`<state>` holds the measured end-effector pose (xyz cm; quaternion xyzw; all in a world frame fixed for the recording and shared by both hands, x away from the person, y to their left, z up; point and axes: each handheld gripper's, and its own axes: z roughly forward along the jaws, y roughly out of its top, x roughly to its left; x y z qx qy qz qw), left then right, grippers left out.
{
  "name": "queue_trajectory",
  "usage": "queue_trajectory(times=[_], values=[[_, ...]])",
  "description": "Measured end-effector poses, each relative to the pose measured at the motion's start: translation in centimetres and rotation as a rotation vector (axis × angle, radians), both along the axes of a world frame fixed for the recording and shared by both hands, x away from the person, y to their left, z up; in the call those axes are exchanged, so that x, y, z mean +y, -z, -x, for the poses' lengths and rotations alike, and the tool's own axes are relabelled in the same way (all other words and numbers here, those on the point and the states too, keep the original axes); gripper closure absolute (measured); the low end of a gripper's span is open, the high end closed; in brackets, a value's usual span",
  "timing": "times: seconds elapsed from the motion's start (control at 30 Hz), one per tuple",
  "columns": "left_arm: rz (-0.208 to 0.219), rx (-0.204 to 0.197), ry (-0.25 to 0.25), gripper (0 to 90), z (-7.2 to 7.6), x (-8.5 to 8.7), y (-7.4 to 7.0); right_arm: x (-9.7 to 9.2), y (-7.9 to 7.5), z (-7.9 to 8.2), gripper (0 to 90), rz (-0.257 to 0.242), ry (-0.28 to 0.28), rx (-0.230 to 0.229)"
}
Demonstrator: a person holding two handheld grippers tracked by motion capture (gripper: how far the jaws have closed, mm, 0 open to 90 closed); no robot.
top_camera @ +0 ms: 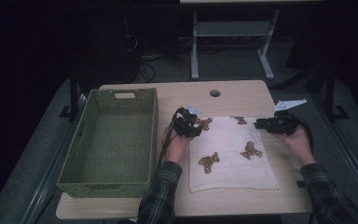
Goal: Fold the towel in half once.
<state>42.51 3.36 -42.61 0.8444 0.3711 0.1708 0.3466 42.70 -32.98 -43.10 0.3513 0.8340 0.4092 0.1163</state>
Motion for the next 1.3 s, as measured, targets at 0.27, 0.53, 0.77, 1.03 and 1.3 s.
queue_trajectory(times=[0.27,0.53,0.77,1.03,1.3], values=[[-0.037,0.0,-0.089,59.6,-4.3,0.8,0.5,0.3,-0.3,-3.6,71.4,0.004,0.023,-0.007],[-0.04,0.044,-0.124,59.4,-5.9,1.4,2.1,-0.2,1.2,-5.6,68.5,0.027,0.069,0.036],[-0.039,0.072,-0.148,59.2,-6.1,1.9,3.1,-1.4,2.1,-6.8,68.4,0.025,0.128,0.073],[-0.041,0.086,-0.153,64.3,-6.2,1.9,3.7,-1.3,3.6,-7.3,68.8,0.061,0.14,0.13],[-0.027,0.091,-0.137,85.7,-6.2,1.5,3.7,-1.4,4.1,-7.1,86.1,0.067,0.12,0.132]])
